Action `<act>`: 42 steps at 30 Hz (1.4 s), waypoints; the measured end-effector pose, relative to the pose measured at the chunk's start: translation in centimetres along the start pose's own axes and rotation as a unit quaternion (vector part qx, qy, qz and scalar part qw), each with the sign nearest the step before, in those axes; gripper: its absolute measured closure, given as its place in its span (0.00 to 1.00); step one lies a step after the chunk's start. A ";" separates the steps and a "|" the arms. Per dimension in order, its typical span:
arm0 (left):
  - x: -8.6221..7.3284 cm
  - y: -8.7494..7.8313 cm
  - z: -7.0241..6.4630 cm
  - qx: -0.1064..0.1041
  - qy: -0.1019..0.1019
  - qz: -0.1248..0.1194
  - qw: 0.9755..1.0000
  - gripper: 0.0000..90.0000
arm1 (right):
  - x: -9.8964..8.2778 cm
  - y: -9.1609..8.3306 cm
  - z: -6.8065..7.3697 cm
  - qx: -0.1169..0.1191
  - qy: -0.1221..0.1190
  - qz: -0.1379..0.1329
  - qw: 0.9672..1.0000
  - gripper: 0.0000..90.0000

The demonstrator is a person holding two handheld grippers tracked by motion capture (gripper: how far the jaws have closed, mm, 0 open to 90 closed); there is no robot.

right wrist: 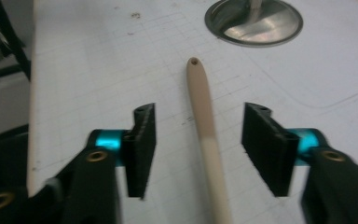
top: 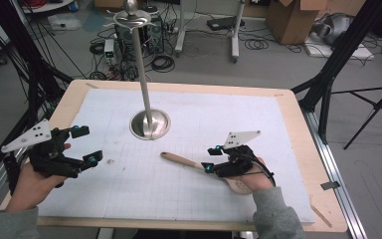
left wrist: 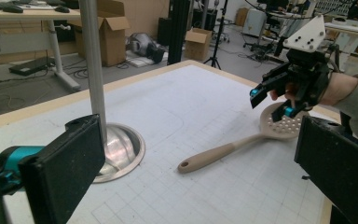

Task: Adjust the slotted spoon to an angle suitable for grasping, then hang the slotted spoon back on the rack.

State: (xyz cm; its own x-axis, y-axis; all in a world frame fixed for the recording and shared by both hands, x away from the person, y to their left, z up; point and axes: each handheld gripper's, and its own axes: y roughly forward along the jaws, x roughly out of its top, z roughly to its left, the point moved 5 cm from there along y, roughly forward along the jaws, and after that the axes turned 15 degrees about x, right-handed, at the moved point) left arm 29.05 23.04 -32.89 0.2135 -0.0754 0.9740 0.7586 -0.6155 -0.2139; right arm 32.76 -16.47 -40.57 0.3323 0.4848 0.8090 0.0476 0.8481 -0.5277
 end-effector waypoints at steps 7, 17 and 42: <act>-0.1 0.3 -0.3 -0.005 0.002 0.004 1.000 0.02 | 0.0 -0.6 -0.4 -0.004 0.062 0.009 0.998 0.13; -0.1 -0.1 0.0 -0.003 -0.002 0.001 1.000 0.02 | -0.1 -0.9 -0.5 -0.008 0.019 0.016 1.000 0.12; -0.4 0.6 -0.7 -0.012 0.004 0.012 1.000 0.02 | -1.8 0.1 -1.6 -0.012 0.006 0.064 0.998 0.14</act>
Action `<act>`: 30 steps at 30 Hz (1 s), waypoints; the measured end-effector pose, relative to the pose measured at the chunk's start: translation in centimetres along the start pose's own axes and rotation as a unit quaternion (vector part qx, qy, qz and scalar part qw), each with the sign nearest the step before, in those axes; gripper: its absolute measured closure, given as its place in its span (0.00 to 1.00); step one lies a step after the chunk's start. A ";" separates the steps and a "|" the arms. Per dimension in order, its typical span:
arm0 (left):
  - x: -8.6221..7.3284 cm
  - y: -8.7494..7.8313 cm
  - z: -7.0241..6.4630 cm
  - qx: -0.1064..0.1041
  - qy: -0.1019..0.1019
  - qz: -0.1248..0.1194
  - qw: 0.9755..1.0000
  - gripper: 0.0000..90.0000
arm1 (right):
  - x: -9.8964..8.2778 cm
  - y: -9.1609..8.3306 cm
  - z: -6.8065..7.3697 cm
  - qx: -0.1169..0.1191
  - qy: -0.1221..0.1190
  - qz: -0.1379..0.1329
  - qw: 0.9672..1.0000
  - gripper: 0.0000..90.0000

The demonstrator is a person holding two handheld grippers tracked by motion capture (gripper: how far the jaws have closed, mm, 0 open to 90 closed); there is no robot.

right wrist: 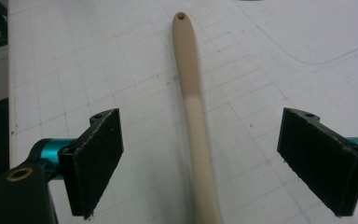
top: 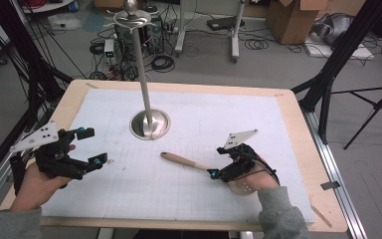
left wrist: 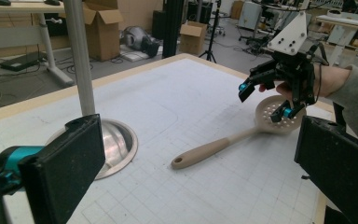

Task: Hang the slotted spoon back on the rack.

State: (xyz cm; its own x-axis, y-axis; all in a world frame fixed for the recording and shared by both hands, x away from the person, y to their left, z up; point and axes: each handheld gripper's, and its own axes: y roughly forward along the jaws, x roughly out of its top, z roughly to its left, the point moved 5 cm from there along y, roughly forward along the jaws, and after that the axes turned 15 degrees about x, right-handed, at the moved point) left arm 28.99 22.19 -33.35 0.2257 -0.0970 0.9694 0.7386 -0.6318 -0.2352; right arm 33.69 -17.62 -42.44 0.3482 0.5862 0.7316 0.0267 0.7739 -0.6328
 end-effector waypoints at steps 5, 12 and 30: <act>-0.1 0.0 0.1 0.001 -0.001 0.001 1.000 0.02 | -0.1 0.6 -0.1 0.000 -0.004 0.011 1.000 0.15; -0.1 -0.2 0.1 0.001 -0.001 0.000 1.000 0.02 | -0.4 1.2 -0.3 -0.002 -0.003 0.034 0.999 0.15; -0.1 -0.1 0.0 -0.002 -0.001 0.003 1.000 0.02 | -1.6 2.5 -0.9 -0.007 0.008 0.105 0.994 0.27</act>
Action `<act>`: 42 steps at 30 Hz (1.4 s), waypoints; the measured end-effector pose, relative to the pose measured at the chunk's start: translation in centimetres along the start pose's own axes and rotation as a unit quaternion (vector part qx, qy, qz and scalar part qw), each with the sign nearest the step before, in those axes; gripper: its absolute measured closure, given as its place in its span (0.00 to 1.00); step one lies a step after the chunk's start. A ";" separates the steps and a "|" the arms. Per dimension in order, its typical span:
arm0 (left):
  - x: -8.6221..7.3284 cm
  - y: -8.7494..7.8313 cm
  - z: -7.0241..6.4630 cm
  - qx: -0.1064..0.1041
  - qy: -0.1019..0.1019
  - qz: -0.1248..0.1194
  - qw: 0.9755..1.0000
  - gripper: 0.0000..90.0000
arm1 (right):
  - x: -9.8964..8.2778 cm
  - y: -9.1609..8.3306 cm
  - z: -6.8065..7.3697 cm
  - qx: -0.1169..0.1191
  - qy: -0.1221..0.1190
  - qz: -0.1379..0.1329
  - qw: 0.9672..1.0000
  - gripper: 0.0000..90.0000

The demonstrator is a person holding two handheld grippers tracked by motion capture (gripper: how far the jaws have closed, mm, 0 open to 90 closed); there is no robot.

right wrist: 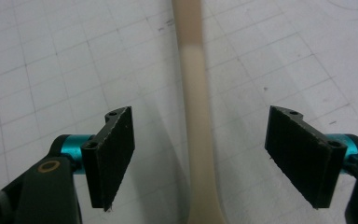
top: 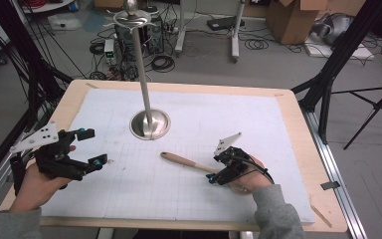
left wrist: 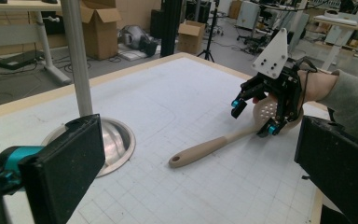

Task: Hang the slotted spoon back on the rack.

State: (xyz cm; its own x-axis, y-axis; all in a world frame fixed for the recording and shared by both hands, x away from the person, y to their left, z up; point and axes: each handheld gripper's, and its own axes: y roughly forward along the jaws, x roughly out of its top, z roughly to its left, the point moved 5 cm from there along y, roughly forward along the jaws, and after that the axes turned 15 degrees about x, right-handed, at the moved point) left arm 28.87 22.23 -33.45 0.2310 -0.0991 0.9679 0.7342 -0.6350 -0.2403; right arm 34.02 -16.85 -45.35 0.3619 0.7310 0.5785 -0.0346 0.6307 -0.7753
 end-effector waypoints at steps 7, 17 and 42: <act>-0.2 0.1 0.1 0.001 -0.001 0.004 1.000 0.02 | -0.4 0.3 -0.1 0.001 -0.003 0.025 1.000 0.31; -0.3 0.2 0.0 0.000 -0.002 0.006 1.000 0.02 | -0.6 0.6 -0.2 0.006 -0.004 0.046 0.999 0.49; -0.5 0.1 0.3 0.001 -0.005 0.009 1.000 0.02 | -0.7 0.5 0.0 -0.009 -0.015 0.068 0.998 0.86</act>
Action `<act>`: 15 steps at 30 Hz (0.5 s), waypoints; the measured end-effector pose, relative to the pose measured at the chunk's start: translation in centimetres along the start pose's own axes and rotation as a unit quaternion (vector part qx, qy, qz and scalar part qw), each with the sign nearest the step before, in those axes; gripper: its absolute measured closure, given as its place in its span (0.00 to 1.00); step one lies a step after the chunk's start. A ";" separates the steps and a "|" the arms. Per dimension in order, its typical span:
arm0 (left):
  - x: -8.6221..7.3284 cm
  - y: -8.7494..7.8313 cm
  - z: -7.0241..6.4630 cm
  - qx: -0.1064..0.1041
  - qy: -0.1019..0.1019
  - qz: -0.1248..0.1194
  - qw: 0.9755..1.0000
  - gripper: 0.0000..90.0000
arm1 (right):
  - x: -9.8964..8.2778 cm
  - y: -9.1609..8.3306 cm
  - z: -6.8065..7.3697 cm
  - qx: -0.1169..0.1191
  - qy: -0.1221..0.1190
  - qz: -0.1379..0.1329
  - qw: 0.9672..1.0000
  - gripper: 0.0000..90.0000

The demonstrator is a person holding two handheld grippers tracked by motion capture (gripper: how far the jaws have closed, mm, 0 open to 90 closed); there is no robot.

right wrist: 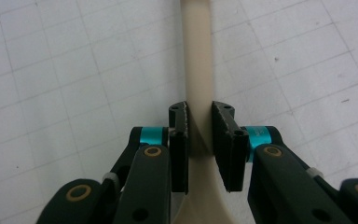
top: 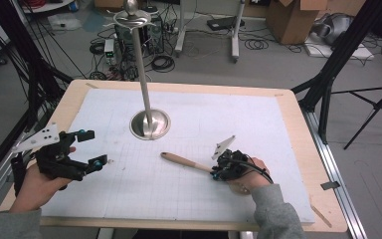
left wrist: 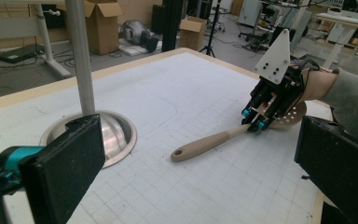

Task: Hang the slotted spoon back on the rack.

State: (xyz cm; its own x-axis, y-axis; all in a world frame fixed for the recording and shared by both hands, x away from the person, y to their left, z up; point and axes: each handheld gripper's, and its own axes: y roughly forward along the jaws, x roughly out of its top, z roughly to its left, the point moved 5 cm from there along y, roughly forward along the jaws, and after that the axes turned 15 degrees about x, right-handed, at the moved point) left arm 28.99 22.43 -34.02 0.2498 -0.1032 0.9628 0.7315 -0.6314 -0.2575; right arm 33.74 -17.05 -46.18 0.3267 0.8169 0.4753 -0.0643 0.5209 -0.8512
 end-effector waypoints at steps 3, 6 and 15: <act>0.1 -0.1 -0.1 -0.004 -0.003 -0.003 1.000 0.02 | 0.0 0.0 0.1 -0.003 -0.005 0.000 1.000 0.86; 0.4 -0.2 -0.2 -0.008 -0.006 -0.005 1.000 0.02 | 0.0 0.0 0.1 -0.005 -0.004 0.001 1.000 0.87; 0.3 -0.3 0.0 -0.007 -0.008 -0.004 1.000 0.02 | -0.1 -0.1 0.1 -0.002 -0.002 0.001 1.000 0.87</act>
State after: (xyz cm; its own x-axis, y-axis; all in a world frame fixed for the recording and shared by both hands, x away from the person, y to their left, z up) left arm 28.87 22.58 -33.67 0.2544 -0.0850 0.9634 0.7247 -0.6429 -0.2481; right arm 33.58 -17.15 -46.13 0.3222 0.8193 0.4743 -0.0611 0.5180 -0.8532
